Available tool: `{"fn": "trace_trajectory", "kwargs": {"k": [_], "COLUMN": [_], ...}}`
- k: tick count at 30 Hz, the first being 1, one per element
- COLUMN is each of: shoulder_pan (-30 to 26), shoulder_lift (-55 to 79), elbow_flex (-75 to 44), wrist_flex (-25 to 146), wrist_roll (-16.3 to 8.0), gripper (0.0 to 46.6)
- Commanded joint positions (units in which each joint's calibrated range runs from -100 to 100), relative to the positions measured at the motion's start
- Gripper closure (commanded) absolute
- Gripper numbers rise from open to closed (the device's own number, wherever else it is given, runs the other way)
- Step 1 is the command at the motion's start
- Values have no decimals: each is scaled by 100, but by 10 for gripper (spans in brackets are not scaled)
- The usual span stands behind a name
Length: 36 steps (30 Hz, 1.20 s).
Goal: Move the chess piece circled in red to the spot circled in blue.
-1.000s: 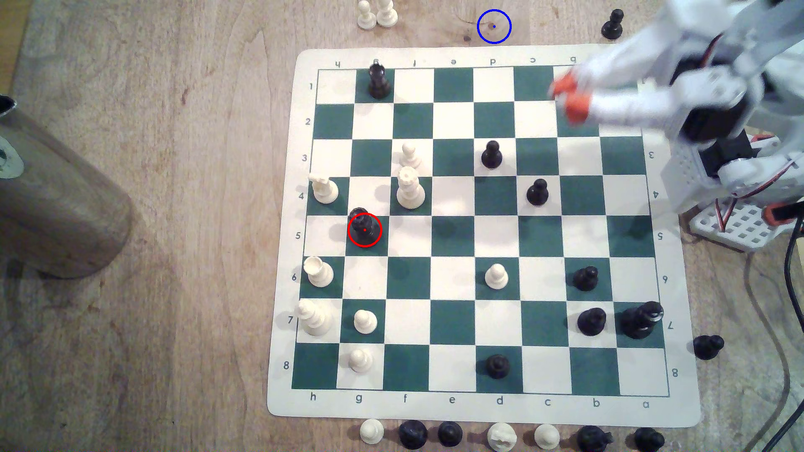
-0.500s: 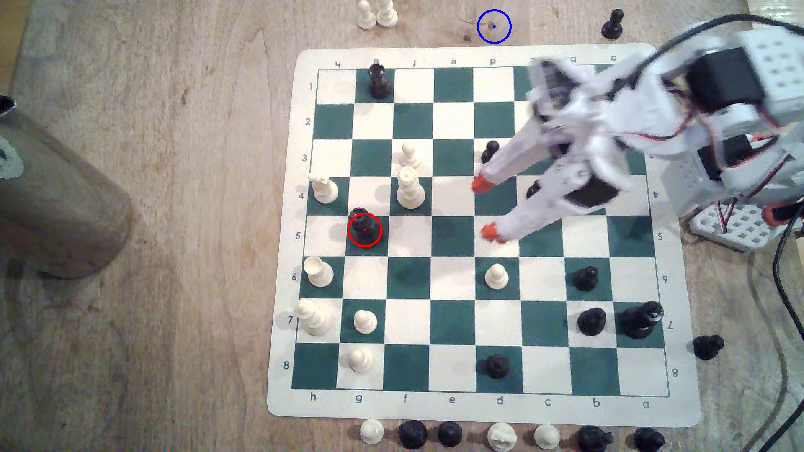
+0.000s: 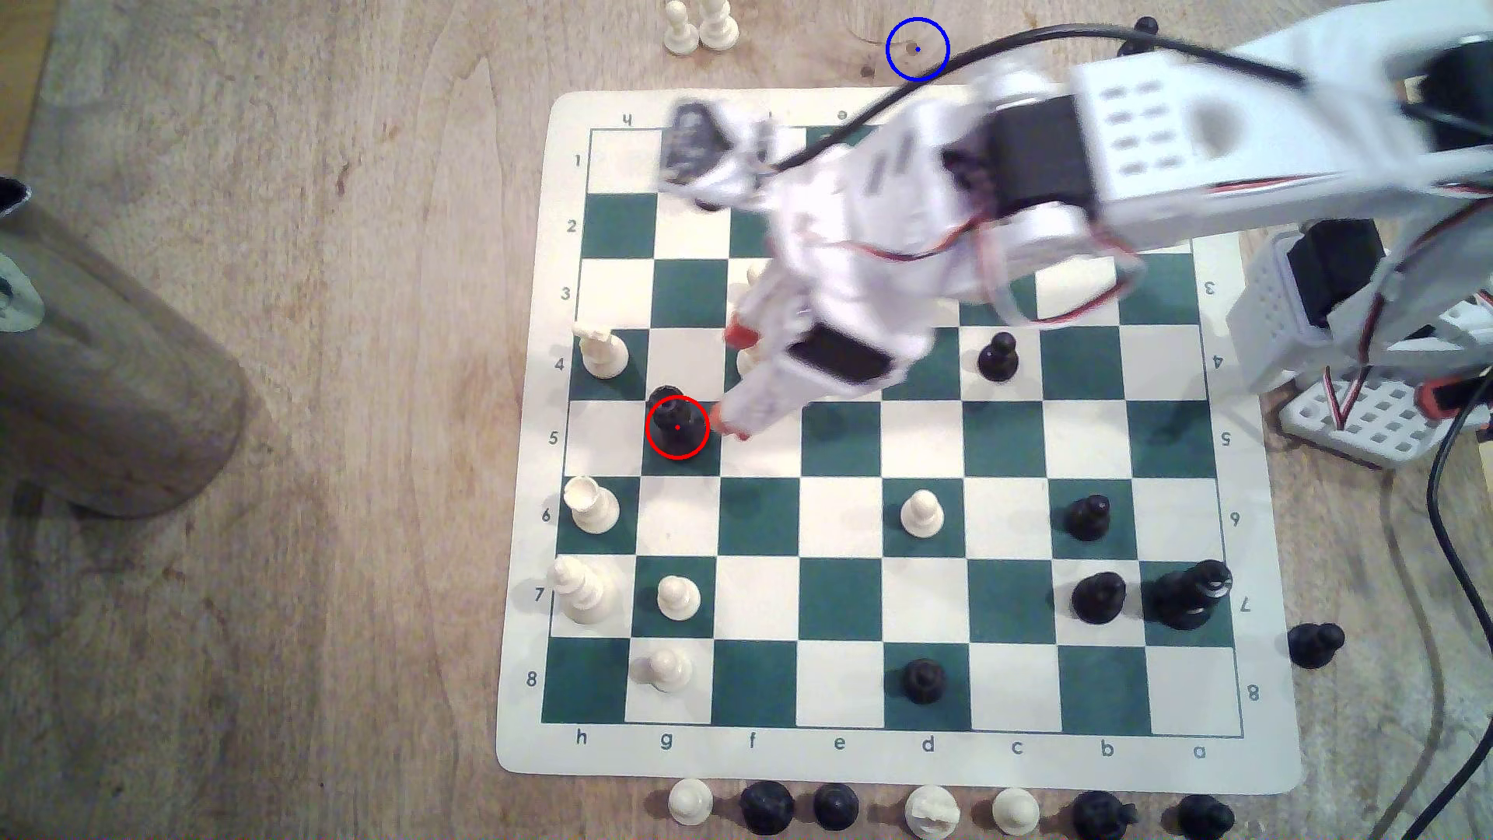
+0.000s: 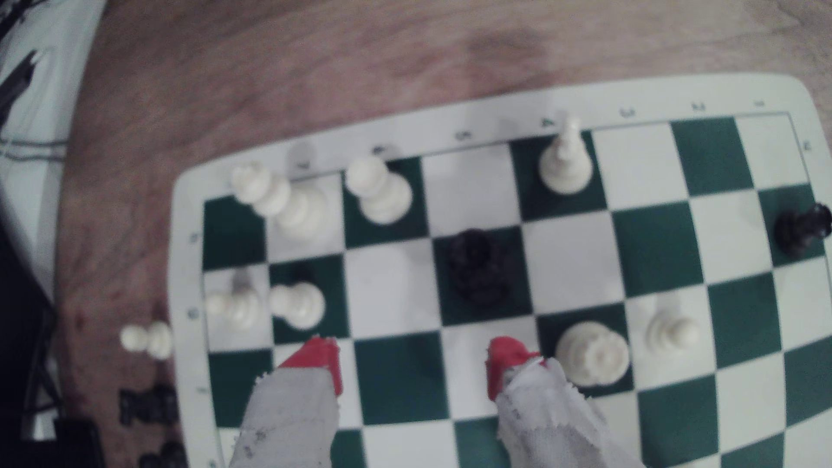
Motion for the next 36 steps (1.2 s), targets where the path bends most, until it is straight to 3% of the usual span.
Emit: {"fn": "trace_trajectory", "kwargs": {"k": [1,9,36], "shoulder_pan": [43,20,200], "shoulder_lift": [457,1102,1976], "elbow_flex": [-970,-1197,-1251], "wrist_flex": [-92,-584,-1181], "wrist_roll": [-39,-54,20], "gripper": [288,256,260]}}
